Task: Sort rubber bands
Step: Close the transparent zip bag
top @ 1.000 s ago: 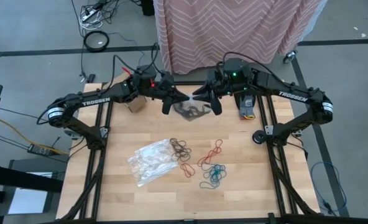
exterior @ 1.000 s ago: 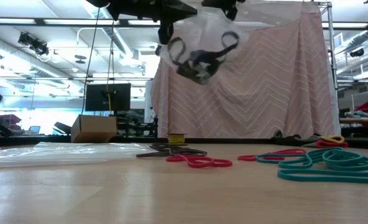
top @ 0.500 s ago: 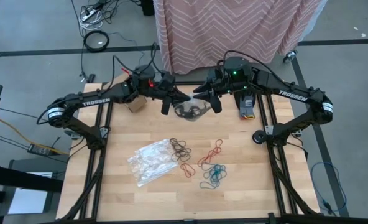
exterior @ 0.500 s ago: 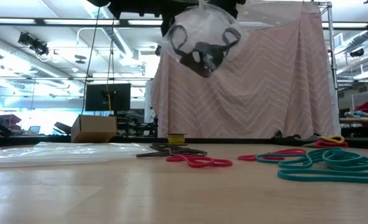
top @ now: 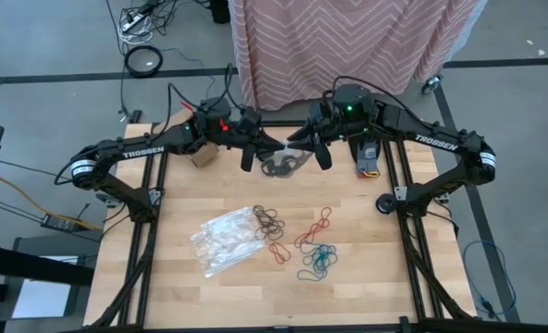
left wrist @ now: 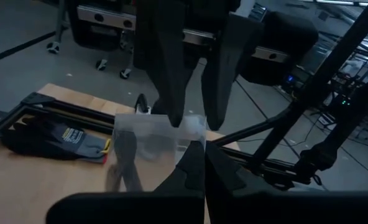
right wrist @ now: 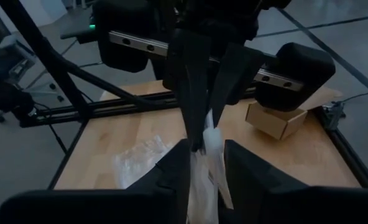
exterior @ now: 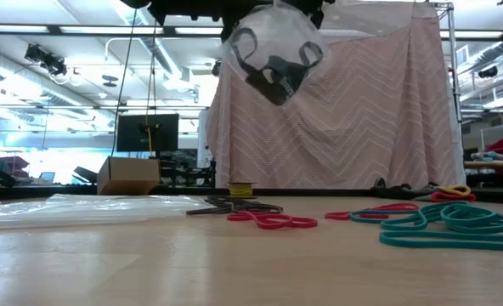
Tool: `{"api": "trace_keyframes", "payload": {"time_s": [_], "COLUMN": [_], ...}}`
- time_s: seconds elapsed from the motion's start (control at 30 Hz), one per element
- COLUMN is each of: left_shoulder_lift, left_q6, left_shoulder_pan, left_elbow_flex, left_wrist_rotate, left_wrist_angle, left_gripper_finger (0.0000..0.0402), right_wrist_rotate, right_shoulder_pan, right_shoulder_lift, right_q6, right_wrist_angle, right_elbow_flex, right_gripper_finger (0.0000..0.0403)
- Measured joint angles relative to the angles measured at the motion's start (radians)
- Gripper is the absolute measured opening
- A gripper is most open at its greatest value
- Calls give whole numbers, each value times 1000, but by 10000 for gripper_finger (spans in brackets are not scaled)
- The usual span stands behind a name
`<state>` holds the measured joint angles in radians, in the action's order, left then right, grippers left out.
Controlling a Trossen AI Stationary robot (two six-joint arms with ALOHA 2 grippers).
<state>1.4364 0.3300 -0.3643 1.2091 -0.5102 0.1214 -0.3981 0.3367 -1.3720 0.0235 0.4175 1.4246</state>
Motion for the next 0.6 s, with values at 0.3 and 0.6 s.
{"api": "trace_keyframes", "payload": {"time_s": [0.3, 0.6], "left_shoulder_lift": [0, 0], "left_q6": [16, 22], "left_shoulder_pan": [7, 15], "left_elbow_flex": [0, 0], "left_wrist_rotate": [0, 0], "left_wrist_angle": [27, 39], "left_gripper_finger": [0, 0], "right_wrist_rotate": [-17, -22], "right_shoulder_pan": [0, 0], "right_shoulder_lift": [0, 0], "right_q6": [-1, -1], "right_wrist_angle": [-3, -6], "right_elbow_flex": [0, 0], "right_gripper_finger": [73, 71]}}
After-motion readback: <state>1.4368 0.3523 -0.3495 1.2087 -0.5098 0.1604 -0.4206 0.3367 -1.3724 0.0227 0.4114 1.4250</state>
